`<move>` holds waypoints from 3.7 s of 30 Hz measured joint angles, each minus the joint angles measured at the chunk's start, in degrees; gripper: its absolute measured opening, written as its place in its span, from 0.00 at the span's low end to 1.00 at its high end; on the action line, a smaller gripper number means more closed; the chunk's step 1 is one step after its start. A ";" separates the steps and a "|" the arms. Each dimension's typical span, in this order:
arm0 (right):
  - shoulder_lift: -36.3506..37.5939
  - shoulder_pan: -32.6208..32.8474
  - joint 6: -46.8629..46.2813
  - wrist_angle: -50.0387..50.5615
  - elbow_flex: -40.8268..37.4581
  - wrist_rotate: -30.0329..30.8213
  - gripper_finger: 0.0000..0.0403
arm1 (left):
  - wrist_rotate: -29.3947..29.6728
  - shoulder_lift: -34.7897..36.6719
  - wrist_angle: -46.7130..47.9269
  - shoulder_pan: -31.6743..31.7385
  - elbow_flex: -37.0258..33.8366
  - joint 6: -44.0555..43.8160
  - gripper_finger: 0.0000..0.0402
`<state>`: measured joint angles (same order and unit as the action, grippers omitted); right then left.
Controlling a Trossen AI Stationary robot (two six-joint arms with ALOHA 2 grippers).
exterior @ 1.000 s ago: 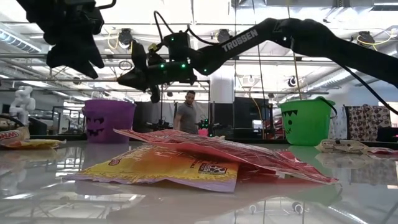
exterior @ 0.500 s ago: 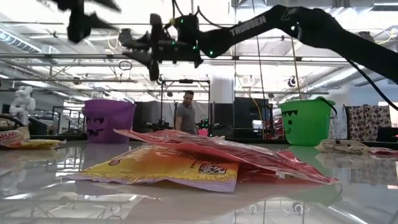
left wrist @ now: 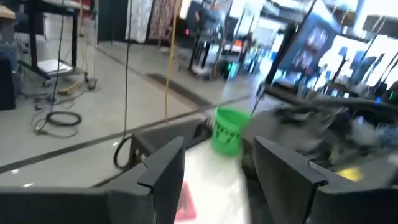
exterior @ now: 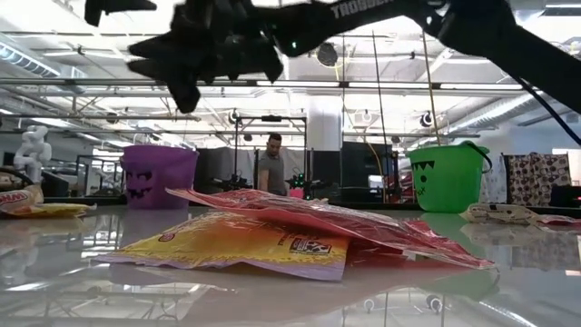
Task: Sort candy by brand, put in halloween buckets
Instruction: Put the yellow candy into the top violet bucket
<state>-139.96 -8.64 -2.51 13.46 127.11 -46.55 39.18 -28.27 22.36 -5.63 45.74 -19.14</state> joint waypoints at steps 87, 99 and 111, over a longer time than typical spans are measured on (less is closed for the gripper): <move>-5.27 -6.52 1.13 -18.53 0.00 45.01 0.00 | -16.98 -6.50 8.20 1.11 -0.07 -12.07 0.49; -6.23 -7.48 3.04 -19.17 0.00 44.71 0.17 | -10.13 -10.10 8.14 1.10 -0.09 -16.61 0.49; -1.73 -7.59 3.43 -9.57 0.00 44.72 0.32 | -7.13 -12.46 6.63 1.12 -0.09 -14.87 0.49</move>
<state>-141.69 -16.23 0.92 3.89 127.11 -1.83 32.05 -40.73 28.99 -4.51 45.65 -34.00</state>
